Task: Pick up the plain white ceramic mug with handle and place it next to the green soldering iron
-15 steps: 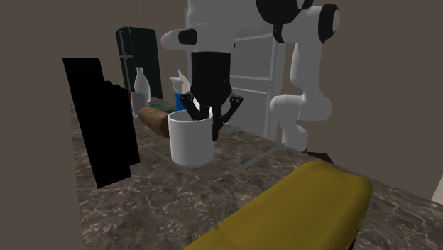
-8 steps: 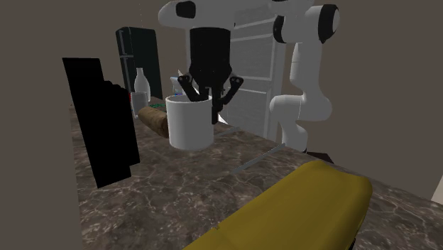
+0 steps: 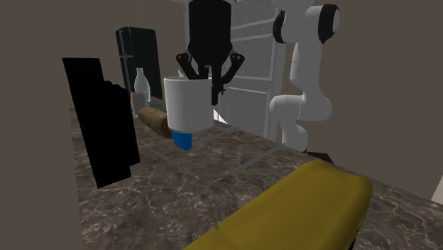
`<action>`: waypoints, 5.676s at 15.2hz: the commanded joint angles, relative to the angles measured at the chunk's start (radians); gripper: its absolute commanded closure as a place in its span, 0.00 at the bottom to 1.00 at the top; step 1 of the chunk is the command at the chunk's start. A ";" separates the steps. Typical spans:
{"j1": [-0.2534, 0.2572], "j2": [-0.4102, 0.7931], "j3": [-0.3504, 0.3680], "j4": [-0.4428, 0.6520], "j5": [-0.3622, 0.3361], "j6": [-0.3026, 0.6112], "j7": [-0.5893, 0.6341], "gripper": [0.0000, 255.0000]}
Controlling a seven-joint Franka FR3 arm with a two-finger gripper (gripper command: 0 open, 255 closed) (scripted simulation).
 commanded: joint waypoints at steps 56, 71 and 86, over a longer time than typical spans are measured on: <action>-0.644 0.355 -0.579 0.230 0.309 -0.043 -1.201 1.00; -0.593 0.339 -0.576 0.004 0.303 0.166 -1.214 1.00; -0.595 0.342 -0.564 -0.077 0.312 0.248 -1.231 0.00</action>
